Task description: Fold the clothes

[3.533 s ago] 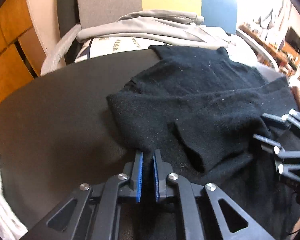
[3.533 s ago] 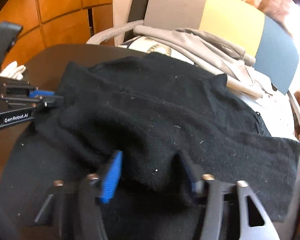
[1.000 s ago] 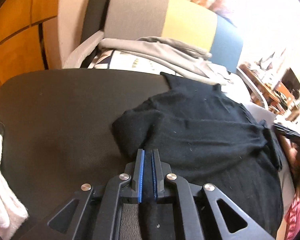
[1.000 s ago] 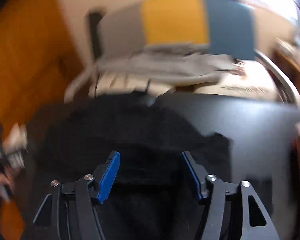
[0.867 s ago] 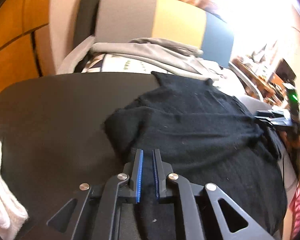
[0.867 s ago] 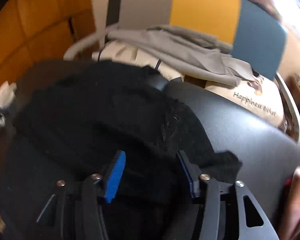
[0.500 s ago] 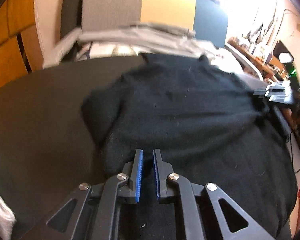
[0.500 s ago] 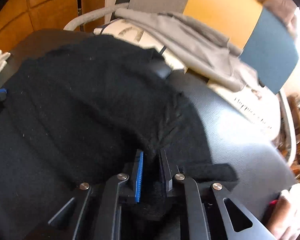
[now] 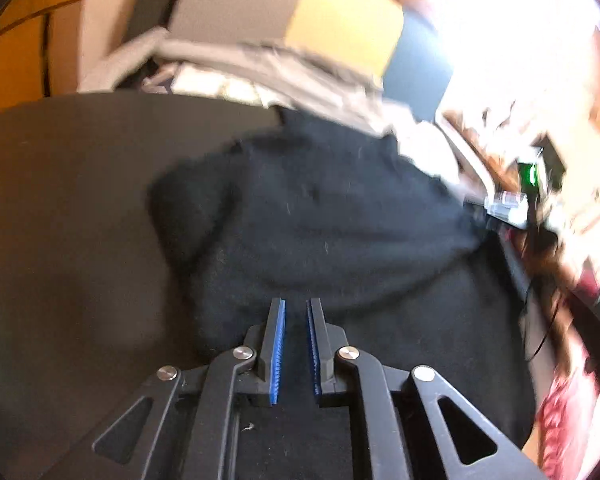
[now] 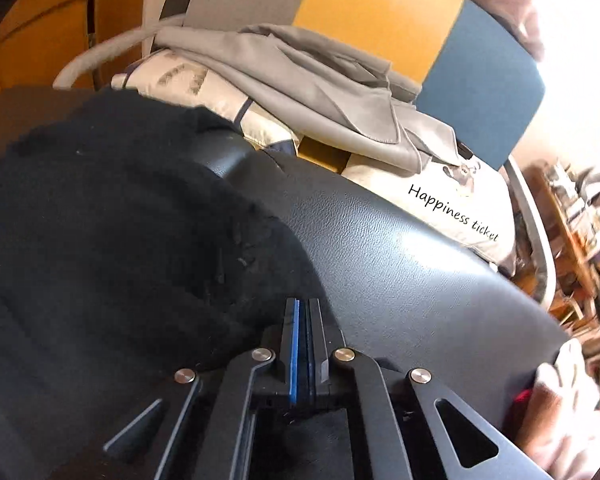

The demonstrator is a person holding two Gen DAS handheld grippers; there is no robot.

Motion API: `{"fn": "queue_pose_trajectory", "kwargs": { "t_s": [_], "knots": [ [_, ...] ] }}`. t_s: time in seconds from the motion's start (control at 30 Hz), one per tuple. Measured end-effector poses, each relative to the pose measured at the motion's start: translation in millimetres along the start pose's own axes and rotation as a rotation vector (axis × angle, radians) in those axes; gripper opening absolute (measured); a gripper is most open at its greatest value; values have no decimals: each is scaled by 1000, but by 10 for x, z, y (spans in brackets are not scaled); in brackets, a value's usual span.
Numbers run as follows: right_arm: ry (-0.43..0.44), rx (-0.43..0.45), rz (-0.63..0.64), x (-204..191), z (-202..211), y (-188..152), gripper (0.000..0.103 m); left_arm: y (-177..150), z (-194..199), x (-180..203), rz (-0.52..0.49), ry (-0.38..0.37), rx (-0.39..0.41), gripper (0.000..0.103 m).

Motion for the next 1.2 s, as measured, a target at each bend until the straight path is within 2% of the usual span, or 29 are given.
{"fn": "queue_pose_trajectory", "kwargs": {
  "t_s": [0.07, 0.13, 0.2, 0.27, 0.33, 0.4, 0.43, 0.5, 0.6, 0.63, 0.73, 0.8, 0.87, 0.93, 0.97, 1.0, 1.07, 1.13, 1.2],
  "knots": [
    [64, 89, -25, -72, 248, 37, 3, 78, 138, -113, 38, 12, 60, 10],
    [162, 135, -15, -250, 477, 62, 3, 143, 234, -253, 75, 43, 105, 10],
    [226, 131, 26, -494, 491, 112, 3, 155, 225, -390, 110, 102, 92, 10],
    [251, 106, 60, -668, 475, 81, 3, 109, 178, -550, 181, 161, 60, 10],
    [236, 52, 76, -730, 327, 20, 4, 44, 168, -662, 292, 67, 58, 13],
    [184, -19, 71, -707, 128, -62, 4, -28, 141, -690, 337, 16, 28, 18],
    [159, -45, 53, -663, 40, -98, 3, -68, 122, -681, 342, 1, 8, 19],
    [173, -24, -26, -551, 16, -112, 3, -122, 117, -544, 249, 20, -5, 19],
    [111, -37, 25, -622, 33, -63, 3, -154, 220, -310, 138, -10, 38, 20],
    [119, -37, 30, -675, 69, -13, 3, -173, 236, -267, 117, -12, 42, 20],
    [335, 14, 11, -980, 267, 309, 8, -260, 268, -174, 55, 35, 54, 20],
    [488, 35, 18, -1297, 363, 563, 9, -329, 332, -98, 75, -24, 77, 20],
    [635, 43, 37, -1662, 421, 822, 12, -386, 358, 33, 26, -52, 81, 20],
    [751, 20, 61, -2012, 355, 1057, 14, -434, 324, 123, -17, -55, 78, 20],
    [796, -7, 80, -2208, 298, 1155, 19, -443, 257, 138, -18, -58, 63, 20],
    [831, -31, 101, -2395, 239, 1247, 28, -429, 173, 153, -19, -53, 53, 20],
    [847, -80, 150, -2704, 73, 1394, 37, -459, 126, 124, -18, -36, 42, 20],
    [864, -132, 193, -2973, -40, 1489, 39, -493, 85, 88, -4, -33, 30, 20],
    [855, -157, 246, -3154, -114, 1555, 50, -542, 37, 73, -4, -48, 11, 20]
  ]
}}
Point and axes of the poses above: each gripper's, at about its wrist camera, not at the fingertips, and z roughly against the way its jaws point, x to its right, y to its top, the point moved 3 cm from there along -z, roughly the way its jaws point, and after that the axes turned 10 degrees about x, right-handed, at the moved point
